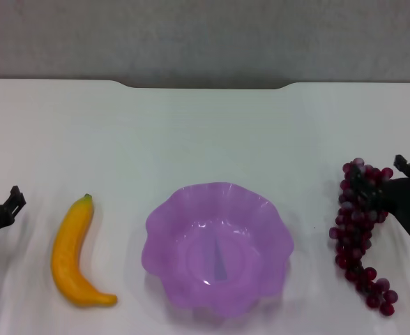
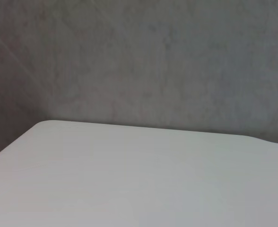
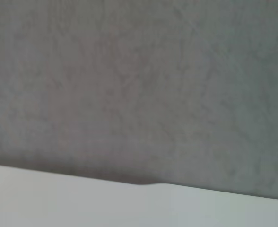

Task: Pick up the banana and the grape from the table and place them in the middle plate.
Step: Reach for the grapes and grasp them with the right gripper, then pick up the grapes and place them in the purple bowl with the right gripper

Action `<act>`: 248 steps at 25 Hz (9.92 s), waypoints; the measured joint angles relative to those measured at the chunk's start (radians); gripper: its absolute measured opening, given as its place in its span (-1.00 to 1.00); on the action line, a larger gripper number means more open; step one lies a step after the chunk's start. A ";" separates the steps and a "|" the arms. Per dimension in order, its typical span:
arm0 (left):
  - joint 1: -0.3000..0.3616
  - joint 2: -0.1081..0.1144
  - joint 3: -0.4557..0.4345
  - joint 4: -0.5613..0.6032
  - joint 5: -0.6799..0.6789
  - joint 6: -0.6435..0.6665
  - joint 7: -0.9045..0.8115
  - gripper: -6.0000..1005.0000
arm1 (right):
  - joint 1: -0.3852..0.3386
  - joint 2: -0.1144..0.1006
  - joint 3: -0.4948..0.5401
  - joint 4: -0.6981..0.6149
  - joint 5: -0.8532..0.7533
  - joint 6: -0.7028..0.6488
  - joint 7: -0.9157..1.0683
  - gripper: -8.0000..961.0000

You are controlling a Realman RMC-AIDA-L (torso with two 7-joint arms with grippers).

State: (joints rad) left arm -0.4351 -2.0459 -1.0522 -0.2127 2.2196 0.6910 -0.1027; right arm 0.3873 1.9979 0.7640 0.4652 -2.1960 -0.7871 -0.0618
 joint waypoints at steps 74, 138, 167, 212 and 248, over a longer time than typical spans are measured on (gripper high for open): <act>-0.003 0.001 -0.005 0.002 -0.001 -0.008 0.014 0.78 | 0.082 0.006 0.676 0.308 -0.081 1.192 -0.289 0.40; -0.002 0.001 -0.003 0.001 -0.001 -0.008 0.014 0.78 | 0.048 0.008 0.496 0.273 -0.074 0.915 -0.292 -0.28; 0.003 0.001 -0.004 0.004 -0.007 -0.008 0.014 0.78 | -0.102 0.007 0.240 0.285 -0.084 0.338 -0.293 -0.36; 0.003 0.003 -0.002 0.001 -0.001 -0.008 0.014 0.78 | -0.158 0.004 0.173 0.648 -0.404 0.311 -0.292 -0.43; -0.006 0.001 -0.005 0.000 -0.004 -0.008 0.014 0.78 | -0.006 0.015 -0.061 0.259 -0.398 0.067 -0.095 0.20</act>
State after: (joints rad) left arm -0.4409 -2.0449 -1.0575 -0.2130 2.2157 0.6826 -0.0889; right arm 0.3808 2.0129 0.7034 0.7238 -2.5936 -0.7203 -0.1569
